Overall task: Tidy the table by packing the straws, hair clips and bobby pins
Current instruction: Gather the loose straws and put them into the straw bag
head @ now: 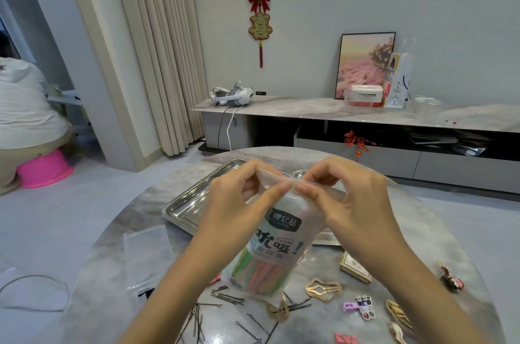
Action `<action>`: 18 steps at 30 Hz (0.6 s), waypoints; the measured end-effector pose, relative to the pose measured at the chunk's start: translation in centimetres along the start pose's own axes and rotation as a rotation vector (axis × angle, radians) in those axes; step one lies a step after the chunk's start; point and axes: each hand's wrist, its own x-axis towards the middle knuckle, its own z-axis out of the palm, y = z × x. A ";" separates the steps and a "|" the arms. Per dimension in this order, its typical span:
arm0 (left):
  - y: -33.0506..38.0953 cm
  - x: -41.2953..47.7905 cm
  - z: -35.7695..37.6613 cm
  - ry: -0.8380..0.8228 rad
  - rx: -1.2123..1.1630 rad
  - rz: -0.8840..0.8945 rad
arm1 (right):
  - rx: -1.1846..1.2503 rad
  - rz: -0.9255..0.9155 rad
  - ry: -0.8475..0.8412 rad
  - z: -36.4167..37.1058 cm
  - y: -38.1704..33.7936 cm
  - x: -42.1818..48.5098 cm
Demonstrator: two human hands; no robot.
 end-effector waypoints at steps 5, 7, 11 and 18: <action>0.2 0.1 -0.3 0.074 -0.094 -0.080 | 0.117 0.060 -0.109 -1.5 0.5 0.6; 0.1 0.2 -0.4 0.120 -0.156 -0.126 | 0.072 0.091 -0.167 -2.1 1.0 0.8; -0.1 0.1 0.0 0.175 -0.180 -0.151 | 0.247 0.245 -0.119 -1.8 1.7 0.6; 0.6 0.0 -0.2 0.255 -0.105 -0.076 | 0.324 0.235 -0.010 -0.9 0.8 0.3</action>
